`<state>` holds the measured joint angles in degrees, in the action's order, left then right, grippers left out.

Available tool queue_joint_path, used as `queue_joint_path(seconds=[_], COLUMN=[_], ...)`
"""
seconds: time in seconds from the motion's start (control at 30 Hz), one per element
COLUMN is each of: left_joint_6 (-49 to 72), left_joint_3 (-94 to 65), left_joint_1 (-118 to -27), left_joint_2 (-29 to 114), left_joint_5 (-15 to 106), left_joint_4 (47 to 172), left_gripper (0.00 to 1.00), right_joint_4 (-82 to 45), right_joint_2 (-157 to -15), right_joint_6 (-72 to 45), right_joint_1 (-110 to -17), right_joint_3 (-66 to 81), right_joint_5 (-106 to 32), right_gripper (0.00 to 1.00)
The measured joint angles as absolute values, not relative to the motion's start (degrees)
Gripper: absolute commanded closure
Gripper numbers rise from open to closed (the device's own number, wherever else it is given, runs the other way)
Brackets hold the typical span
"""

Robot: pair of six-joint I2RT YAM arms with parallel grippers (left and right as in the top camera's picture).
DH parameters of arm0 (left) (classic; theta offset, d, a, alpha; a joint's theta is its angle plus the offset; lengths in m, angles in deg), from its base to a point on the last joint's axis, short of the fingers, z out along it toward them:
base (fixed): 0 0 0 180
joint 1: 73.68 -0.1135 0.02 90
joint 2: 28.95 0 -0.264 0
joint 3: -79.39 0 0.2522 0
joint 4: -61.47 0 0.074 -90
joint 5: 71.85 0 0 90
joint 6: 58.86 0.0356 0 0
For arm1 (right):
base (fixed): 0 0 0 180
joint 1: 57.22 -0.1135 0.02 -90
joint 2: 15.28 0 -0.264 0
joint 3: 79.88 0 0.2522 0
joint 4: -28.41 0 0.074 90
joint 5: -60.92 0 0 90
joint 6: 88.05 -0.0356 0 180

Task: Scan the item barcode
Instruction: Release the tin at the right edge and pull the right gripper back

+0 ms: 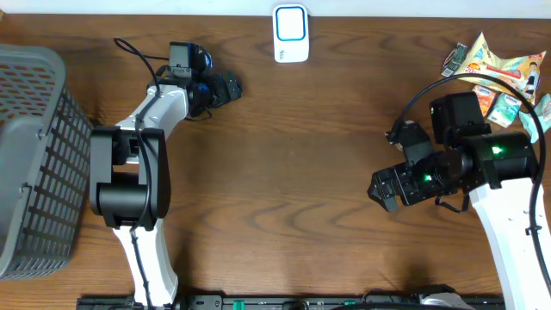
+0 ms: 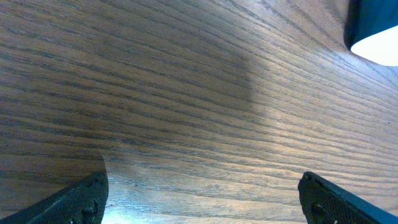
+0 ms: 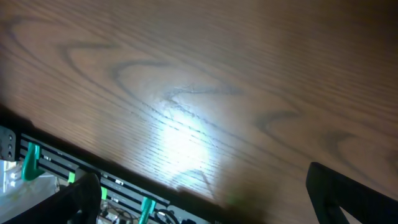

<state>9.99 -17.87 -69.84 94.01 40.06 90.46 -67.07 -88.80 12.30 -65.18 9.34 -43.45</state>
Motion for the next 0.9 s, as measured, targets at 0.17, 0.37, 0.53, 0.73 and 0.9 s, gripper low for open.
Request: queue_joint_path(seconds=[0.17,0.37,0.53,0.73,0.9], left_joint_6=[10.0,10.0,10.0,10.0,10.0], left_joint_3=[-17.9,-17.9,-17.9,-17.9,-17.9], left_joint_1=[-69.8,-69.8,-69.8,-69.8,-69.8], left_joint_2=[94.0,94.0,94.0,94.0,94.0], left_joint_5=[40.1,40.1,40.1,40.1,40.1], left_joint_4=[90.5,90.5,90.5,90.5,90.5], left_gripper=[0.02,0.02,0.02,0.02,0.02], right_joint_4=[-67.1,-58.8,-47.5,-32.7,-17.1], right_joint_2=[-88.8,-88.8,-88.4,-84.2,-74.5], right_joint_6=[12.4,13.4,13.9,14.2,13.8], right_joint_1=[-65.2,-65.2,-65.2,-65.2,-65.2], right_joint_3=[9.3,8.5,3.6,-11.0,-26.2], right_joint_5=[-43.5,-43.5,-43.7,-44.5,-45.5], right_gripper=[0.01,0.01,0.01,0.01,0.01])
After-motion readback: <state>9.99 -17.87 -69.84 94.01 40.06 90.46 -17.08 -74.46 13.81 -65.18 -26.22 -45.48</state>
